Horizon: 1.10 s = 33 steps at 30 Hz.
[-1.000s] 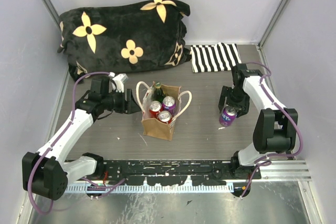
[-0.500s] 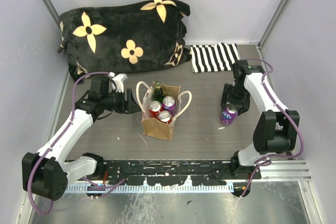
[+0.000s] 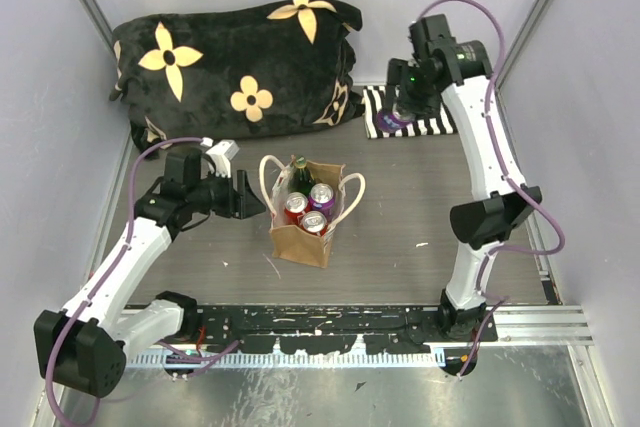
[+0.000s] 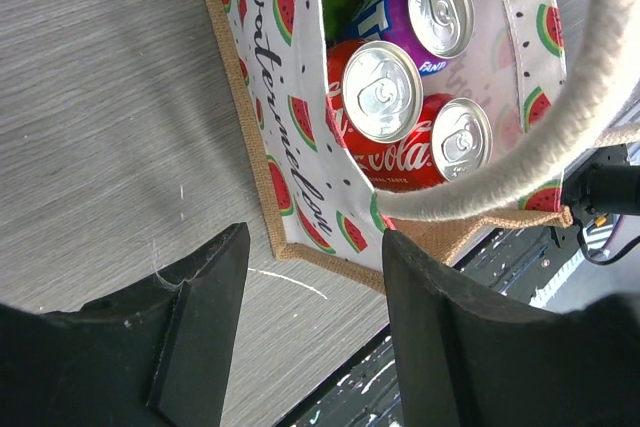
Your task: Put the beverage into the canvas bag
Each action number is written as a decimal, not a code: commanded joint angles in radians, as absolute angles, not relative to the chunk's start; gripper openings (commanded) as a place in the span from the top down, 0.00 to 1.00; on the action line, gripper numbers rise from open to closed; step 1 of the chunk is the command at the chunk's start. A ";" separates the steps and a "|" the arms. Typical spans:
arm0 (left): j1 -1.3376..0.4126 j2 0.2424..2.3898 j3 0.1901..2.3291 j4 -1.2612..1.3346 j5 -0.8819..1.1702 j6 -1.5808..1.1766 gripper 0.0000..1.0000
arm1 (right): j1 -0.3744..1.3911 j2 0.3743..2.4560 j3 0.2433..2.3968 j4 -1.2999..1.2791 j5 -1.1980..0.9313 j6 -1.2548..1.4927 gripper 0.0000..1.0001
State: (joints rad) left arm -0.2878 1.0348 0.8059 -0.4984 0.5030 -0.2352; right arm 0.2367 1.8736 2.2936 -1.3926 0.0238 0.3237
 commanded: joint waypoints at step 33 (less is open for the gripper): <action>-0.275 1.015 0.770 -0.495 0.525 -0.225 0.38 | 0.938 1.929 2.265 -1.421 -0.026 0.498 0.99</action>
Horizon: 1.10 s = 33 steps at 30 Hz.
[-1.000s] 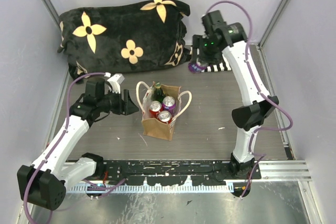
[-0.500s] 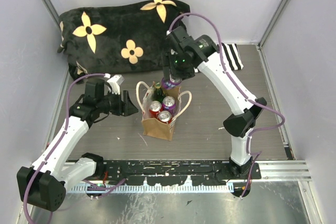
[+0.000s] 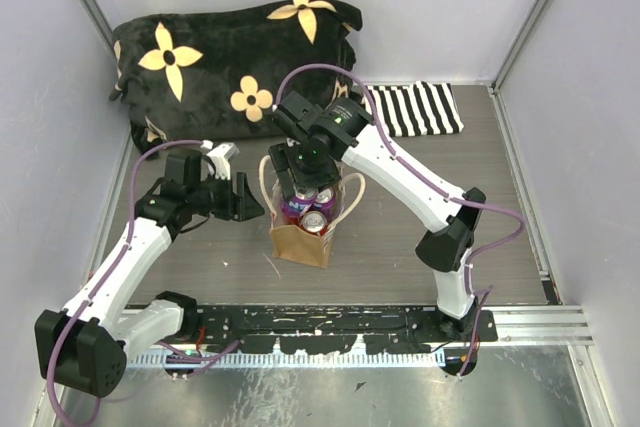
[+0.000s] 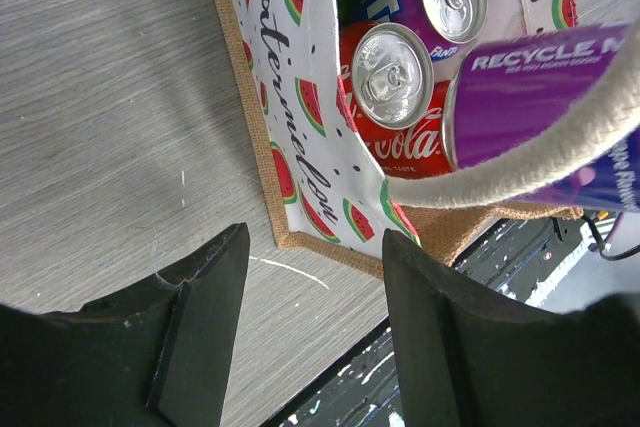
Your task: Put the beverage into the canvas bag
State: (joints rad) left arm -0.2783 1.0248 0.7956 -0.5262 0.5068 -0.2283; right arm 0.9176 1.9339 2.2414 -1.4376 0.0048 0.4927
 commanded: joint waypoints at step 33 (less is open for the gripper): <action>-0.275 0.976 0.735 -0.499 0.536 -0.220 0.37 | 0.997 2.068 2.152 -1.357 -0.081 0.434 0.99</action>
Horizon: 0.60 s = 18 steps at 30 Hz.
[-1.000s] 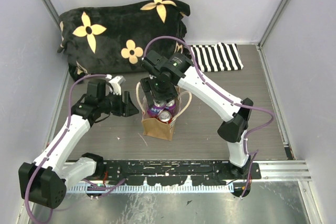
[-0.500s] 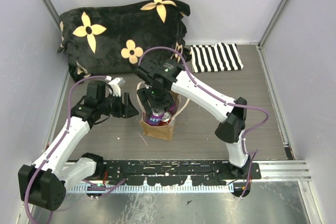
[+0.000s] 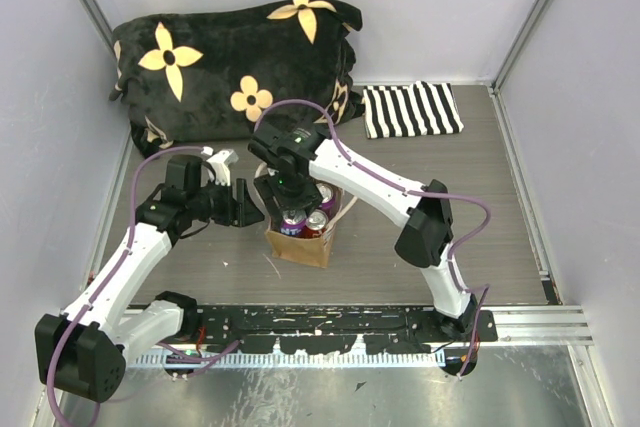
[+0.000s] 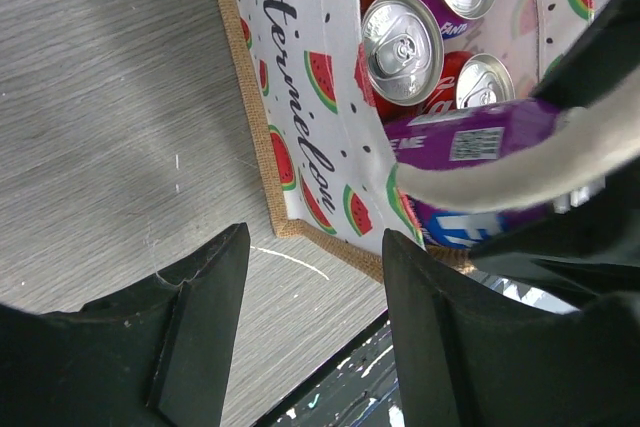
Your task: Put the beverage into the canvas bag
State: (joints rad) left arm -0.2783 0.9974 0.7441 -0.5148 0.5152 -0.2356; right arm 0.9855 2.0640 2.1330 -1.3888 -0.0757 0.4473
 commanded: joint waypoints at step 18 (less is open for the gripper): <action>-0.276 0.979 0.727 -0.488 0.548 -0.205 0.37 | 1.006 2.125 2.045 -1.265 -0.081 0.426 0.99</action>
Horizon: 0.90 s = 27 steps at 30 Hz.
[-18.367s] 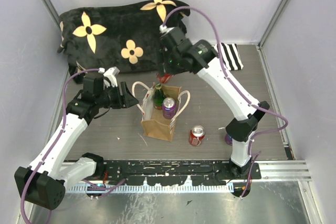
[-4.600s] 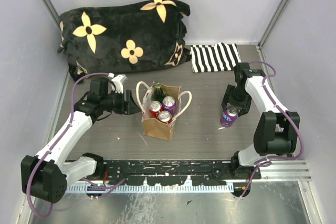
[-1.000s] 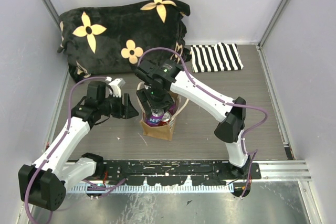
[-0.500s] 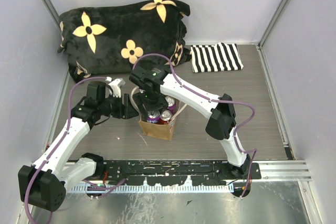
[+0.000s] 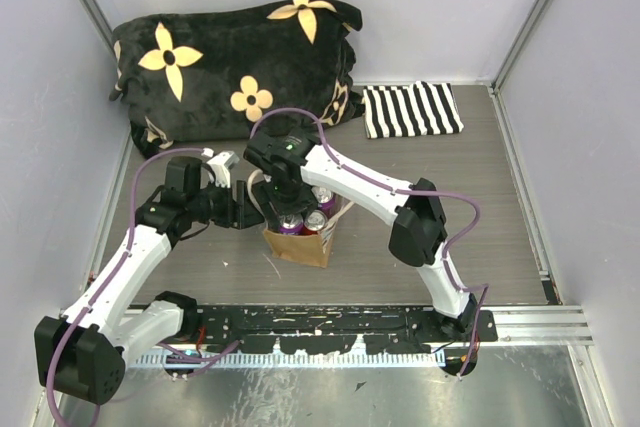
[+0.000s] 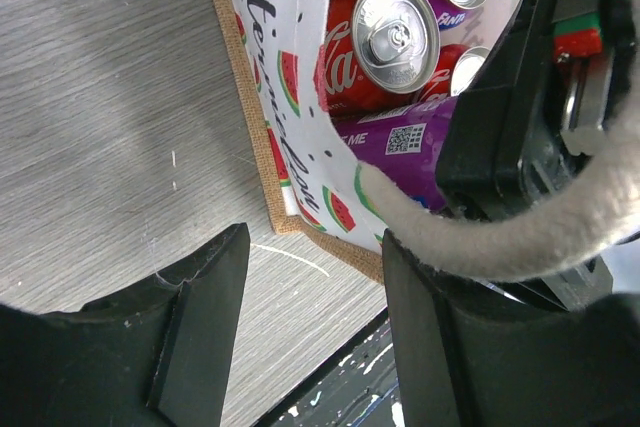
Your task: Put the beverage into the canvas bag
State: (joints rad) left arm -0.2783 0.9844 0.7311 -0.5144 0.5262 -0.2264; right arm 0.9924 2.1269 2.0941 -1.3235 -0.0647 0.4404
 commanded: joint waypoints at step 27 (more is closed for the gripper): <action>-0.275 0.997 0.727 -0.468 0.551 -0.221 0.37 | 1.019 2.132 2.172 -1.252 -0.054 0.324 0.99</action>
